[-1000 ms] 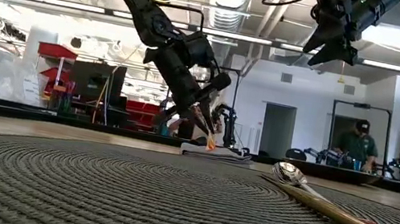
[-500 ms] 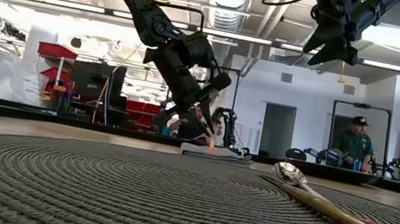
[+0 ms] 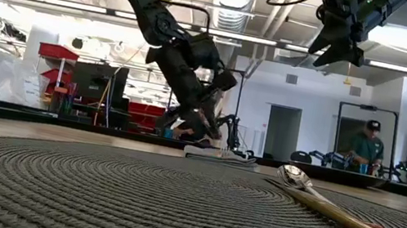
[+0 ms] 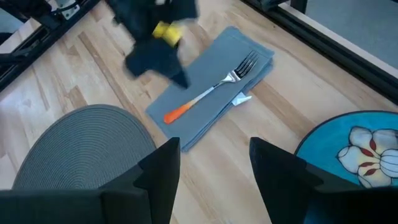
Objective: Set table place
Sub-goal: Move the gray table napkin to the left side of the gray table mat
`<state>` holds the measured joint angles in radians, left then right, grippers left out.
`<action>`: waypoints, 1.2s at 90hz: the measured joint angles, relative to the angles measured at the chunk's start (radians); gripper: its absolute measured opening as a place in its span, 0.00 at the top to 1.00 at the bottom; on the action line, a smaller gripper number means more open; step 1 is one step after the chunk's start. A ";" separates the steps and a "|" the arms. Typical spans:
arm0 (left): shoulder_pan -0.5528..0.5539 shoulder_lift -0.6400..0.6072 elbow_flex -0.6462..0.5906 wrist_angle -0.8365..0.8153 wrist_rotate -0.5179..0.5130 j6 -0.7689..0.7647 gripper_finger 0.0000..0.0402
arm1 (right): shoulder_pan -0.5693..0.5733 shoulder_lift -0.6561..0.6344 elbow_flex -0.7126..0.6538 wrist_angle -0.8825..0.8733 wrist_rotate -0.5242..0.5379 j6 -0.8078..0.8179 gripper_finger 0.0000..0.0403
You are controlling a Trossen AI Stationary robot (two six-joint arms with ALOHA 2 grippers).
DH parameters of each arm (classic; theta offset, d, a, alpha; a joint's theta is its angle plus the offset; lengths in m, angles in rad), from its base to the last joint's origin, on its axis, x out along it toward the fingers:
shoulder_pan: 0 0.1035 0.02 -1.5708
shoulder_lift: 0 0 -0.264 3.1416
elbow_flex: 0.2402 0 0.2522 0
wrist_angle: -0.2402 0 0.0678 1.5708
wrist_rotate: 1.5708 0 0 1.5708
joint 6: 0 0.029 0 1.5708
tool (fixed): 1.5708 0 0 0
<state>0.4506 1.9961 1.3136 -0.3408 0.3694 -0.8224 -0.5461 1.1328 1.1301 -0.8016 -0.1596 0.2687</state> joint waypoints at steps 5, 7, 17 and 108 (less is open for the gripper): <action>-0.017 0.000 -0.001 -0.061 -0.020 0.052 1.00 | 0.000 0.000 0.000 0.000 0.000 0.000 0.55; -0.023 0.000 -0.001 -0.081 -0.037 0.067 1.00 | 0.000 0.000 0.000 0.000 0.000 0.000 0.55; -0.032 0.000 -0.001 -0.172 -0.086 0.134 1.00 | 0.000 0.000 0.000 0.004 0.000 0.000 0.55; -0.102 0.009 0.002 -0.094 0.020 0.246 1.00 | -0.060 0.000 0.000 0.001 0.001 0.002 0.55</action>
<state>0.3490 2.0046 1.3151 -0.4345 0.3898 -0.5768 -0.6056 1.1332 1.1301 -0.8005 -0.1589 0.2703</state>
